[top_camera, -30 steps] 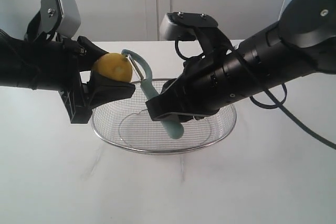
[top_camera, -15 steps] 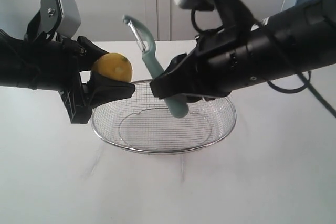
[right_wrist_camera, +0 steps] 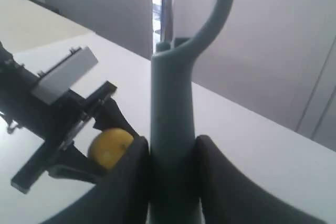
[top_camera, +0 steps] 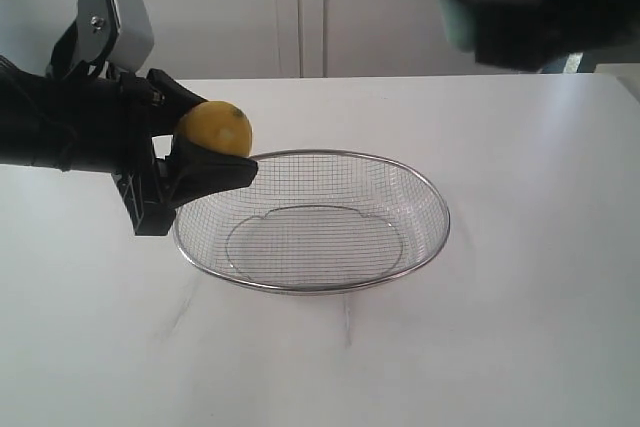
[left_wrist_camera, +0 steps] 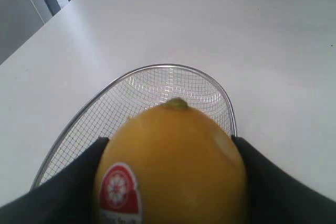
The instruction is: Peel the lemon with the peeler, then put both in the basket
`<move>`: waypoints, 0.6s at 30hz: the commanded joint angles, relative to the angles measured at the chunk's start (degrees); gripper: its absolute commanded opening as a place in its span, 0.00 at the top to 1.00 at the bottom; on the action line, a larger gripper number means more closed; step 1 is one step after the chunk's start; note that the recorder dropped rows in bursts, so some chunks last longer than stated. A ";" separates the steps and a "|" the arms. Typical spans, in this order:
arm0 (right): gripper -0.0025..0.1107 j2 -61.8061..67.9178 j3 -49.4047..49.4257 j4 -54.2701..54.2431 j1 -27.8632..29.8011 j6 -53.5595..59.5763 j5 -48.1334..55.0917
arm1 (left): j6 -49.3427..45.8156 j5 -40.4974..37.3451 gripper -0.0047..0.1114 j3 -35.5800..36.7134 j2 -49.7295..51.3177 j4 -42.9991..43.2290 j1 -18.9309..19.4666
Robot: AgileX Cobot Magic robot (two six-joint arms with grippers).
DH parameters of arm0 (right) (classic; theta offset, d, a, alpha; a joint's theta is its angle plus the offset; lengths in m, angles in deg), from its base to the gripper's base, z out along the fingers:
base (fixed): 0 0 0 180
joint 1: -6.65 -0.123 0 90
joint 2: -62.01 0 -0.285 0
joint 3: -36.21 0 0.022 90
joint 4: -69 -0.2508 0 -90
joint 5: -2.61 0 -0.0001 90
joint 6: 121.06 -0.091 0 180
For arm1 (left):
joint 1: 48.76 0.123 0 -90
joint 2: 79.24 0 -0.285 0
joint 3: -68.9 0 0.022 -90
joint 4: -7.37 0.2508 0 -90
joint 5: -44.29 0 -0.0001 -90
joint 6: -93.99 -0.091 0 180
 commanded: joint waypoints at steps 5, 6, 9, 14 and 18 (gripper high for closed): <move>0.98 3.48 2.96 10.15 0.15 -4.31 -3.20 | 0.19 -1.19 0.96 0.10 -0.59 -1.60 -0.09; 0.98 3.94 2.96 10.15 0.15 -4.31 -3.20 | 0.19 -1.19 0.96 0.10 -0.59 -1.60 -0.09; 0.98 5.04 2.96 10.15 0.15 -4.31 -3.35 | 0.19 -1.81 0.96 0.10 -0.59 -1.60 -0.09; 0.98 6.15 2.96 12.99 0.15 -4.20 -5.34 | 0.19 -3.92 0.96 0.10 -0.59 -1.60 -0.09; 0.98 6.29 2.96 14.40 0.15 -5.64 -8.39 | 0.19 -3.92 0.96 0.10 -0.59 -1.60 -0.09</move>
